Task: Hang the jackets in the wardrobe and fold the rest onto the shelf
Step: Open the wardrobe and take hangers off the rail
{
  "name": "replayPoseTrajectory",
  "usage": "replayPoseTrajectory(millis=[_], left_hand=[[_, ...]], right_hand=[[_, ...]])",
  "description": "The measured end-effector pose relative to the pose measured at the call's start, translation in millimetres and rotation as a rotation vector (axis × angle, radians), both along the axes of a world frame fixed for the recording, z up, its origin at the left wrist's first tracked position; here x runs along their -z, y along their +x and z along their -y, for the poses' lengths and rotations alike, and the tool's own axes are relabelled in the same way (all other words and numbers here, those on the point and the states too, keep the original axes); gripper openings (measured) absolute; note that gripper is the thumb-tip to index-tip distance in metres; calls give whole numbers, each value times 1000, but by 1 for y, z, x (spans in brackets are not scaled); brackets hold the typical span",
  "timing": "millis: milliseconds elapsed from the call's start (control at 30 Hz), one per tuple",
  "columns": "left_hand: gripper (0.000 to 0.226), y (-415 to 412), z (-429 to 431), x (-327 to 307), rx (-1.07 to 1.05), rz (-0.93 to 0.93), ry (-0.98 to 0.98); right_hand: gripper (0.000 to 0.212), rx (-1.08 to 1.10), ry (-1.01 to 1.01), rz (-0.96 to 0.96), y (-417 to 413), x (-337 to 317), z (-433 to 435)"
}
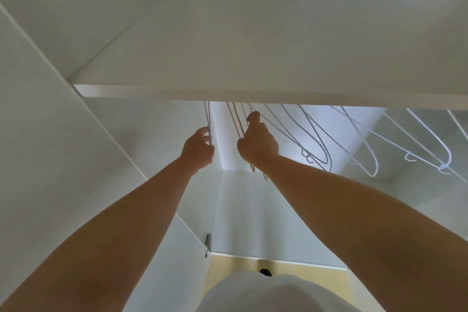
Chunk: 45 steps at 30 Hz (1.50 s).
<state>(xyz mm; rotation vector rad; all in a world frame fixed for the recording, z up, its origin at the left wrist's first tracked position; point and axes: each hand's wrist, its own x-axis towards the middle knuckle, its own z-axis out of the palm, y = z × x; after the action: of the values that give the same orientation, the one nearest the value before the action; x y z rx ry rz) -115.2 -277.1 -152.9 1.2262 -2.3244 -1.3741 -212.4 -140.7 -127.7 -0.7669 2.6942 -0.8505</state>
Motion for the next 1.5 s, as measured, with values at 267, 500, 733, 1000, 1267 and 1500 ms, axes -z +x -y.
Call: replayPoseTrajectory(millis=[267, 500, 733, 1000, 1267, 1500], left_hand=[[64, -11, -32, -5, 121, -192, 199], [65, -30, -52, -6, 157, -281, 336], [67, -38, -62, -10, 210, -268, 338], [66, -47, -82, -13, 301, -202, 311], [29, -40, -89, -10, 192, -262, 578], [21, -19, -92, -25, 100, -300, 490]], right_hand=[[42, 255, 44, -97, -16, 0, -29], [37, 172, 340, -303, -19, 6, -62], [52, 196, 267, -377, -6, 20, -86], [46, 230, 412, -517, -19, 14, -105], [42, 70, 350, -494, -22, 18, -114], [48, -11, 330, -563, -19, 13, -111]])
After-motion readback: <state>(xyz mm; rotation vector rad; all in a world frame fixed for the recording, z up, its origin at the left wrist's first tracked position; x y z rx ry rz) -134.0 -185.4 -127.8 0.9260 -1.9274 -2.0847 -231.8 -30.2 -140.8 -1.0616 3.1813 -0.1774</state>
